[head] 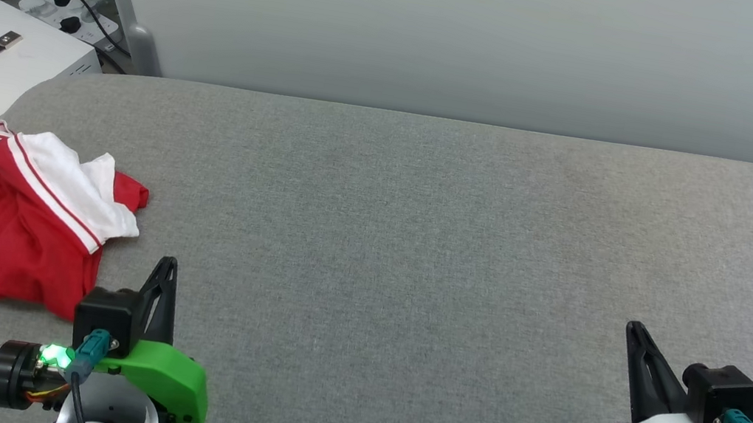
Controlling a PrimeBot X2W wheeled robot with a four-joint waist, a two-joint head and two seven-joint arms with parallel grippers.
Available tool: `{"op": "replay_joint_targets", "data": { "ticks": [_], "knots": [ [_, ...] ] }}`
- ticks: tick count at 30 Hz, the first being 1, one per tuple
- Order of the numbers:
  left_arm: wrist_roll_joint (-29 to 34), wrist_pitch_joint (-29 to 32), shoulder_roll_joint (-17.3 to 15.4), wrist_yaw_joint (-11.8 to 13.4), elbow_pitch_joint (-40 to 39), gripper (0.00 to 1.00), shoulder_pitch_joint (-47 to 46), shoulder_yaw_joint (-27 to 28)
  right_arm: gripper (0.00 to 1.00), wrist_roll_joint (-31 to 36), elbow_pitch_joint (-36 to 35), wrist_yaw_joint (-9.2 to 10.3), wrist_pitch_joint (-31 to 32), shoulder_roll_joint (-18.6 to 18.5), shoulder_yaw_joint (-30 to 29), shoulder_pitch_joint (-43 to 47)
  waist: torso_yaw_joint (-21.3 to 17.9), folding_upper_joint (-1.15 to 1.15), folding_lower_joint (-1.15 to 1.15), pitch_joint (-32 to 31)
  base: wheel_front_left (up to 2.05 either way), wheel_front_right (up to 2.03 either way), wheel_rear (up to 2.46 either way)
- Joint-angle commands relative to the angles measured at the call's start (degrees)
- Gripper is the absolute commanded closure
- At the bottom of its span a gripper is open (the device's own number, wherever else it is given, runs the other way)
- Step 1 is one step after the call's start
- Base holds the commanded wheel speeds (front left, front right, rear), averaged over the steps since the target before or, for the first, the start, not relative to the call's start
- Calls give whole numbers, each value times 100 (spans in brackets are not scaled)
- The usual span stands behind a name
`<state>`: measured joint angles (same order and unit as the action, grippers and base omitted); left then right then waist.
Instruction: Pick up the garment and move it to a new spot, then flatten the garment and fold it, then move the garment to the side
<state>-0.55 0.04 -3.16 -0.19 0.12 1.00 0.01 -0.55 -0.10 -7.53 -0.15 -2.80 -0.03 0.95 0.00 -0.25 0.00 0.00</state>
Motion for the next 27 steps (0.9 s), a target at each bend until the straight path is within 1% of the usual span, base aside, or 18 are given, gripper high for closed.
{"op": "replay_joint_targets", "data": {
  "ticks": [1, 22, 23, 27],
  "knots": [
    [55, -4, 28, 19, -12, 100, -100, -1, 100, 55, 10, 4, 15, -8, 3, -95, 0, 25, 0, 0, 0, 0, 0],
    [55, -4, 28, 19, -12, 100, -100, -1, 100, 55, 10, 4, 15, -8, 3, -95, 0, 25, 0, 0, 0, 0, 0],
    [-2, -3, -1, 1, 0, 0, 3, 0, 0, -3, 0, 0, -3, 1, -2, 2, 0, 0, 0, 1, 0, 0, 0],
    [-3, -3, -1, 1, 2, 0, 6, -1, 0, -5, 0, 0, -3, 1, -4, 1, -1, 0, 0, 2, 0, 0, 0]
  ]
}}
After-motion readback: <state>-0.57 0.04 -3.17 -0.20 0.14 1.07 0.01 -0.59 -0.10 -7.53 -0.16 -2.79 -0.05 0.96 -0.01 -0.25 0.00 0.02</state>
